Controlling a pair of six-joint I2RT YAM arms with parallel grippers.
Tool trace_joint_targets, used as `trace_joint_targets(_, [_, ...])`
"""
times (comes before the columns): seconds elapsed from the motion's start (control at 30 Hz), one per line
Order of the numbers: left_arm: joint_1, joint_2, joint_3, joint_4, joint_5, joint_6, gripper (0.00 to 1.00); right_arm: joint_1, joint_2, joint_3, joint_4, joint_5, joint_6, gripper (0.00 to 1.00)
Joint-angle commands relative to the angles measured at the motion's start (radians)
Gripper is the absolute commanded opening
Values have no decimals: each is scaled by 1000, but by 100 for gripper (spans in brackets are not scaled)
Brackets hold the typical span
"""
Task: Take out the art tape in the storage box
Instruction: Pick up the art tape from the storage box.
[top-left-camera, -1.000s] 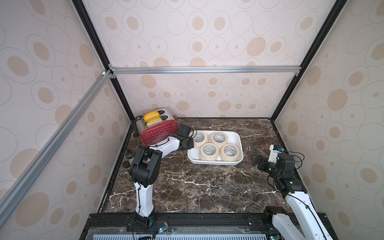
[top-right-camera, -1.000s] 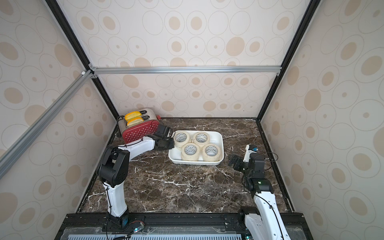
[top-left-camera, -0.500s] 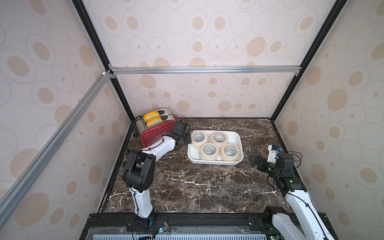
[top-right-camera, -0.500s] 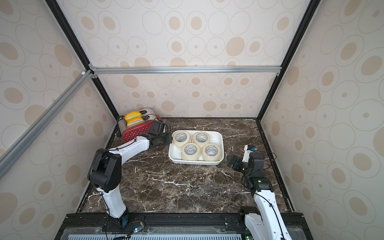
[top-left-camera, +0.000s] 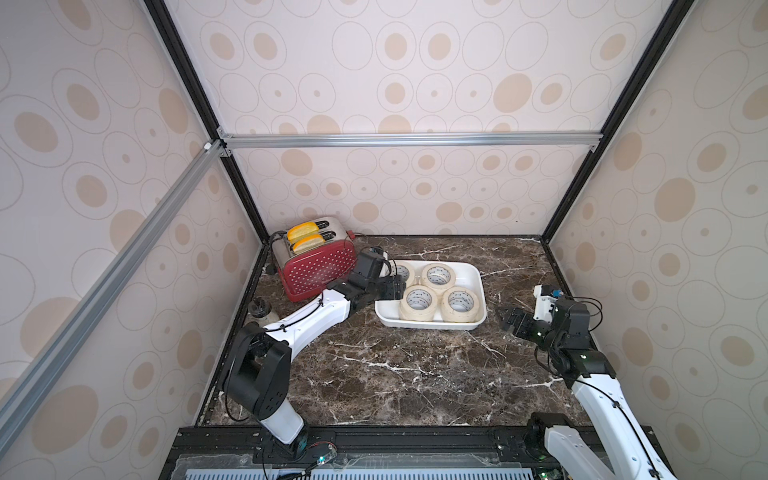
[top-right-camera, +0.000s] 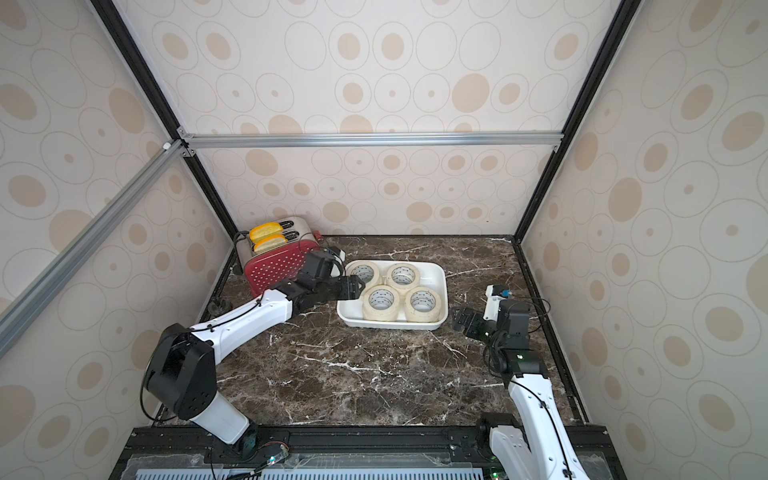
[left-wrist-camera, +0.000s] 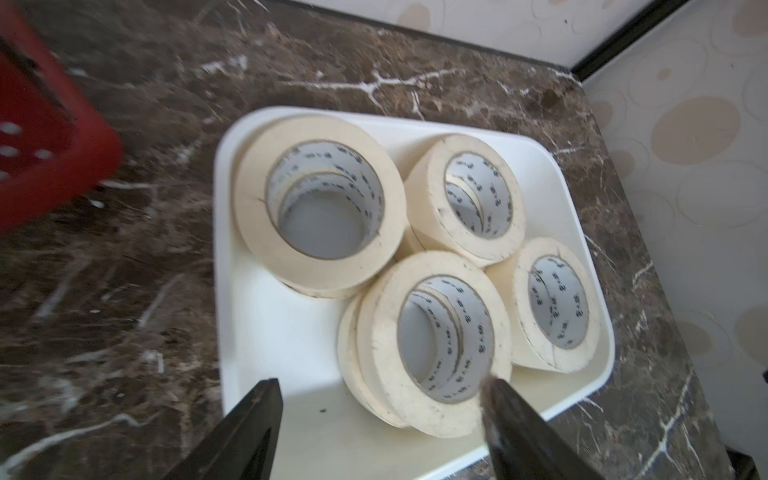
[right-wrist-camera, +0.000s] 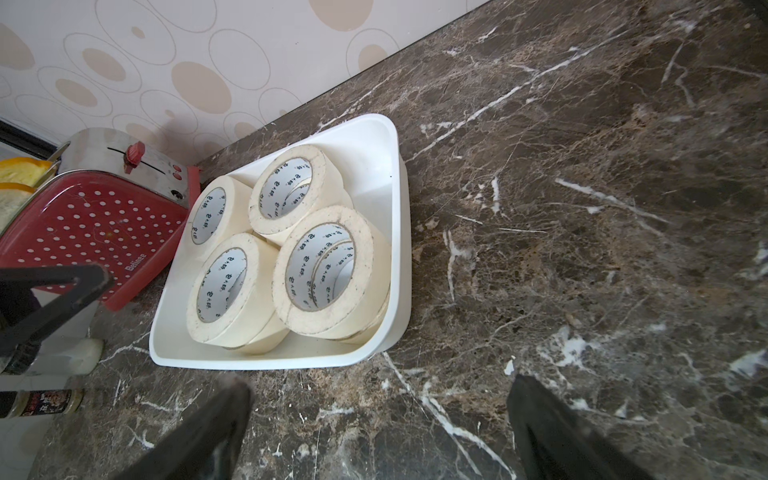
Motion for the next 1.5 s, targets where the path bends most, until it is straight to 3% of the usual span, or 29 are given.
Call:
trace_joint_targets(0.0, [-27,42,-10,-18,20,-1,81,2,-13,17,-13,-5,-9,100])
trace_joint_targets(0.17, [-32,120,16,-18,73,-4,82,2,-9,12,-15,-9,-10,100])
trace_joint_targets(0.33, [-34,168,44,-30,38,12,80,3,-8,13,-17,-6,-10,100])
trace_joint_targets(0.47, [-34,202,68,-33,34,15,72,2,-6,7,-13,-4,0,100])
trace_joint_targets(0.87, [-33,224,78,-16,17,2,33,3,2,4,-11,7,0,100])
trace_joint_targets(1.17, [-34,179,61,13,15,-18,16,2,7,4,-11,9,-2,100])
trace_joint_targets(1.47, [-31,81,22,40,-22,-26,7,2,9,7,-14,13,-4,100])
